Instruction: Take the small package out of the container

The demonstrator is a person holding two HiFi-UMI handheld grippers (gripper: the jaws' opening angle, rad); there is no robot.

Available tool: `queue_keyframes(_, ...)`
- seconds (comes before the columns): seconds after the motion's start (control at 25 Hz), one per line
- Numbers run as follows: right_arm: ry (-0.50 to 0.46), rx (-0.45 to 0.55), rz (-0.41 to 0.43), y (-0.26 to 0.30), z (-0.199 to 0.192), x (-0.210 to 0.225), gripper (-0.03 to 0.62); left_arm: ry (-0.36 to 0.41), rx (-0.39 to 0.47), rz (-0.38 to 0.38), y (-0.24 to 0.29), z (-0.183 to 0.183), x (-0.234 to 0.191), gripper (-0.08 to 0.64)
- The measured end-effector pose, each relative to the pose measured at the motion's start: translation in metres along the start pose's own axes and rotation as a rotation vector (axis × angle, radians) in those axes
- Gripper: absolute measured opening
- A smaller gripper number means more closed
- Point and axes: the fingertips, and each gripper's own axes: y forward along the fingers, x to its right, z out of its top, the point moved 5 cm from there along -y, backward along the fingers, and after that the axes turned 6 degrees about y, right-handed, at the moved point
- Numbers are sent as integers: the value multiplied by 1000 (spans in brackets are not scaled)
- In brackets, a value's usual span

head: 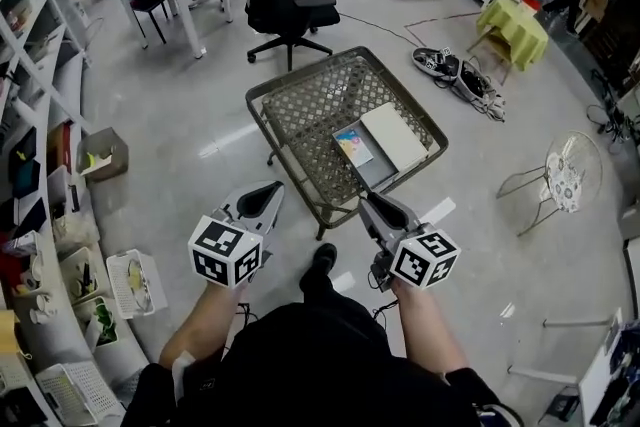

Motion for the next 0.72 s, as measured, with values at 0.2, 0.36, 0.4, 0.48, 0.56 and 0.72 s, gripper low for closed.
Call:
queue_keyframes(0.2,47,9,-10,41,18,51,110,26,-36,-11,62,16,-31,6)
queue_keyframes(0.36,91,-4,-30,67,35,91,114,30,-73,-22,111,32,-54,6)
queue_keyframes(0.4,97,-9,-35,72,39,99,115,35,-80,-27,122,37,-57,6)
queue_keyframes(0.48,99,-25,-46,80,46,115,123,48,-86,-39,144,49,-60,6)
queue_keyframes(0.56,102,-51,-67,89,50,131,140,61,-88,-50,166,59,-65,6)
queue_keyframes(0.72,149,-98,-152,101,35,160,152,67,-120,-93,202,55,-77,6)
